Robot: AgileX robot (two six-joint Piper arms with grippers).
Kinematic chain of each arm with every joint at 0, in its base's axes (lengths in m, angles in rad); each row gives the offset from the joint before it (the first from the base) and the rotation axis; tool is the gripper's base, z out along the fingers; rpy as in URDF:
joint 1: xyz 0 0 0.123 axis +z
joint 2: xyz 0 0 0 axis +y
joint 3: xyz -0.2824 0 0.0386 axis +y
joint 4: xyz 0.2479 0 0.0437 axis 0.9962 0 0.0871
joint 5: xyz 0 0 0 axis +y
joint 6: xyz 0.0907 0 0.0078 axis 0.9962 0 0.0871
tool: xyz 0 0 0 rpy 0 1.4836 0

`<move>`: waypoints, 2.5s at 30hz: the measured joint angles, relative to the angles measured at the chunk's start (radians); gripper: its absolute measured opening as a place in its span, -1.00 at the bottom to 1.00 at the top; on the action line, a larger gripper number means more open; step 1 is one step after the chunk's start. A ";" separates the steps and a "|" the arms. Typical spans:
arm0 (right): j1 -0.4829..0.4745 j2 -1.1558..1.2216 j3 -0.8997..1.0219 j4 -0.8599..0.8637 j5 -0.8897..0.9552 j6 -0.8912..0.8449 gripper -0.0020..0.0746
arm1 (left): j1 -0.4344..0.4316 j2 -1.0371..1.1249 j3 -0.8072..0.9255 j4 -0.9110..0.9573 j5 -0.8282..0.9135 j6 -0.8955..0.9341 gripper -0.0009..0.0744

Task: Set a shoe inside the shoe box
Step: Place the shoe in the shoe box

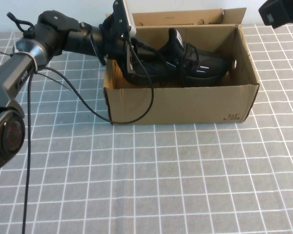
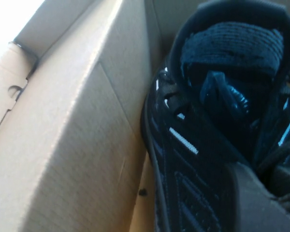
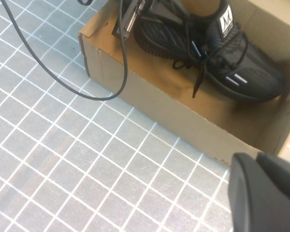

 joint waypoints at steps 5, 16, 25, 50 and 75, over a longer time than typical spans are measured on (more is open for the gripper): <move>0.000 0.000 0.000 0.000 0.000 0.000 -0.95 | 0.000 0.007 -0.002 0.005 -0.002 0.000 -0.80; 0.000 0.000 0.000 0.013 0.000 0.000 -0.95 | 0.000 0.030 -0.002 0.016 -0.032 0.004 -0.80; 0.000 0.000 0.059 0.019 -0.001 0.000 -0.95 | -0.003 0.030 -0.002 0.016 -0.057 0.004 -0.80; 0.000 0.000 0.071 0.044 -0.001 0.000 -0.95 | -0.008 -0.032 -0.004 -0.030 -0.205 -0.484 -0.24; 0.000 0.000 0.071 0.048 -0.001 -0.034 -0.95 | -0.217 -0.133 -0.093 1.089 -0.097 -1.766 -0.28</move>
